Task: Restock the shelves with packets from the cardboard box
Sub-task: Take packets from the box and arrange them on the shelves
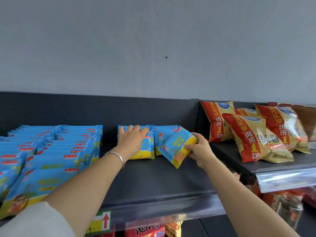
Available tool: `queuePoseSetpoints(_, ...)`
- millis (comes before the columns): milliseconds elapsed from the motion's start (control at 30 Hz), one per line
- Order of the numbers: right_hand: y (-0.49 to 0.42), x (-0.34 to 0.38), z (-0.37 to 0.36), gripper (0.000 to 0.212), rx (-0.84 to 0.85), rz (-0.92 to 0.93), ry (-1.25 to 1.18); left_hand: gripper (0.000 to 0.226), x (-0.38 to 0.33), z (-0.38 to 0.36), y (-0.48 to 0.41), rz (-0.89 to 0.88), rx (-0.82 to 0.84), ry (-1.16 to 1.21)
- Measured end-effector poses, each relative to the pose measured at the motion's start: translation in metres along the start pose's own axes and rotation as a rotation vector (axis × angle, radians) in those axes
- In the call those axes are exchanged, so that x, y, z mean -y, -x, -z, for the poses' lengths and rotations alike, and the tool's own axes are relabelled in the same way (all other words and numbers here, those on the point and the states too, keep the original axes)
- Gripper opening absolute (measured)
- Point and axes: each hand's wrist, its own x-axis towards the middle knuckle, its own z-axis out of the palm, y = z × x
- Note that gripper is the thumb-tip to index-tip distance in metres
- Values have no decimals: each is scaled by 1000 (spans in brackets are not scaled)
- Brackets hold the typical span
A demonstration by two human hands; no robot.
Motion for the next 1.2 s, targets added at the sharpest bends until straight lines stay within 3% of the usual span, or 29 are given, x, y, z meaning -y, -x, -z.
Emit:
queuePoseSetpoints(200,-14,-7,-14,38,-91,-69,-94,75,-4,-8,2,-71,55,-27)
queuePoseSetpoints(300,-21,-17,-18,41,-148,-78,291,78,-4,-11,5,-83,44,-64)
queuePoseSetpoints(400,-22,-17,-16,62,-165,-38,794,76,-5,-14,8,-92,10,-81)
queuePoseSetpoints(533,-20,-14,-19,66,-176,29,1034,76,-8,-16,9,-110,-31,-93)
queuePoseSetpoints(900,-10,-16,-16,61,-89,43,1181,77,-7,-14,11,-139,-16,-107)
queuePoseSetpoints(1067,0,-10,-17,61,-126,64,1166,74,-8,-4,21,-162,-21,-90)
queuePoseSetpoints(1200,18,-3,-20,49,-215,193,1196,62,-8,7,31,-182,-44,-54)
